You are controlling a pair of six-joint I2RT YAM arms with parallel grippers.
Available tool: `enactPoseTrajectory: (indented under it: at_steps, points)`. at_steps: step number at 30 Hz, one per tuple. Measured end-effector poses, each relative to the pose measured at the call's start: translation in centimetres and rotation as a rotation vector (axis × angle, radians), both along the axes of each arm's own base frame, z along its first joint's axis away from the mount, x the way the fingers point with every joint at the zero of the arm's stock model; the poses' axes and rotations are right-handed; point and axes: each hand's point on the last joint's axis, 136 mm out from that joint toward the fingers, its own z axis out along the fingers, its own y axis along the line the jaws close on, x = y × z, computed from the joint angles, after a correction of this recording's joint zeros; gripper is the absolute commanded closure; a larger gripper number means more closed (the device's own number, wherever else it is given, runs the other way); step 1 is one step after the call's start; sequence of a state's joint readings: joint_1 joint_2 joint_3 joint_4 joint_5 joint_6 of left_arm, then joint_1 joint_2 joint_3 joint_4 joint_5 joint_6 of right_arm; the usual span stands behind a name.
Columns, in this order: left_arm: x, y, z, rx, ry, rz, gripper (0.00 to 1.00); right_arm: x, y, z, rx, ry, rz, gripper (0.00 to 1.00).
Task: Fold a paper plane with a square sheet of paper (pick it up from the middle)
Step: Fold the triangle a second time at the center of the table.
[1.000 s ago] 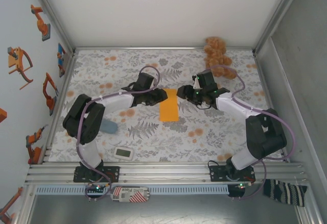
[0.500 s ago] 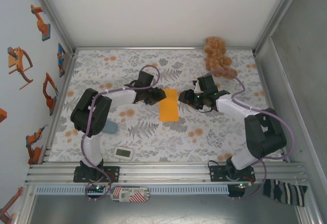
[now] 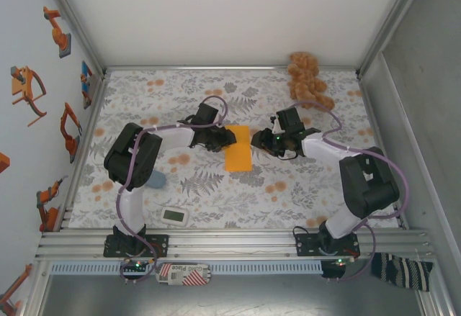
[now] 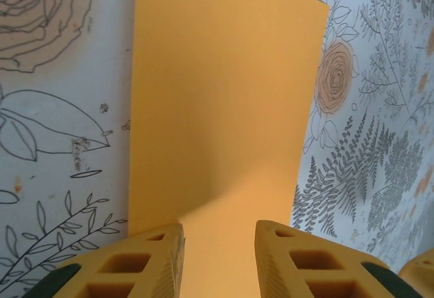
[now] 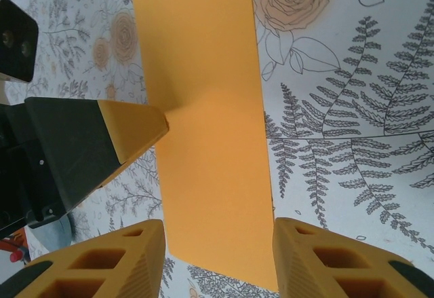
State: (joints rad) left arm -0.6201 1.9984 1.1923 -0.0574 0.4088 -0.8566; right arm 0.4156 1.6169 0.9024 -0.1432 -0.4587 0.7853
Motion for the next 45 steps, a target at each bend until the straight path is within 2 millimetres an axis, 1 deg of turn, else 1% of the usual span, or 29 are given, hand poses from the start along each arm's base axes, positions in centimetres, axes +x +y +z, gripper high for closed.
enactPoseTrajectory:
  at_steps: [2,5,7,9,12,15,18,20,25,32,45]
  points:
    - [-0.1,0.1,-0.5,0.009,0.009,0.002,0.67,-0.1,0.0,-0.4,-0.005,0.012,0.000,0.57]
    - [-0.1,0.1,-0.5,0.009,0.011,0.005,0.67,-0.3,-0.1,-0.8,-0.008,0.023,0.000,0.58]
    - [-0.1,0.2,-0.6,0.009,0.019,0.015,0.66,-0.8,-0.1,-1.3,0.000,0.039,0.001,0.57]
    - [-0.2,0.3,-0.7,0.003,0.031,0.034,0.66,-1.9,-0.3,-2.2,0.013,0.074,-0.003,0.56]
    - [-0.4,0.4,-0.7,-0.007,0.051,0.067,0.66,-4.1,-0.7,-3.9,0.034,0.151,-0.014,0.55]
    - [-0.3,0.4,-0.7,-0.014,0.067,0.100,0.66,-5.6,-0.8,-5.0,0.063,0.205,-0.027,0.55]
    - [-0.3,0.4,-0.7,-0.018,0.076,0.121,0.66,-5.7,-0.2,-4.7,0.110,0.208,-0.032,0.58]
    - [-0.3,0.4,-0.6,-0.017,0.077,0.127,0.66,-6.1,0.2,-4.8,0.130,0.218,-0.029,0.62]
    - [-0.3,0.4,-0.7,-0.012,0.076,0.134,0.66,-5.8,0.8,-5.0,0.168,0.234,-0.037,0.66]
    - [-0.3,0.4,-0.7,-0.012,0.076,0.134,0.66,-5.4,1.0,-5.2,0.181,0.226,-0.042,0.74]
    - [-0.3,0.4,-0.7,-0.007,0.071,0.137,0.66,-4.6,1.5,-4.6,0.210,0.195,-0.045,0.80]
